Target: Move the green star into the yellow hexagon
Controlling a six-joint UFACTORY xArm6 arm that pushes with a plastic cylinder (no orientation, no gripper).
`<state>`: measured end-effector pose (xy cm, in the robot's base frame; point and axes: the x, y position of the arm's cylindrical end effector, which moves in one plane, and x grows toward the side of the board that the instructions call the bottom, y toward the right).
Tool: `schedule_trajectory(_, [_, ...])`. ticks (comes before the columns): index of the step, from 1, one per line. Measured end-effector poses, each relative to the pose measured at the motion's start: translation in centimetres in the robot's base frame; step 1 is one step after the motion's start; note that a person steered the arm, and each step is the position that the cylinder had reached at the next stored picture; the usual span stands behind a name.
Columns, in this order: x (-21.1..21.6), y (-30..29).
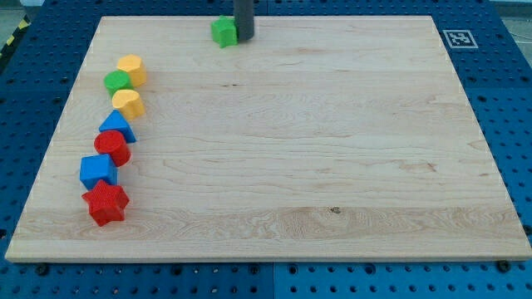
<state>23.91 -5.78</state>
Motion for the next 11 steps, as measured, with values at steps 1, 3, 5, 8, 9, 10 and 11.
schedule_trajectory(1, [0.0,-6.2])
schedule_trajectory(3, [-3.3,-8.0])
schedule_trajectory(5, [-2.0,-14.6])
schedule_trajectory(8, [-4.7,-15.6])
schedule_trajectory(9, [-3.6,-13.7])
schedule_trajectory(10, [-1.6,-13.7])
schedule_trajectory(11, [-1.9,-13.3])
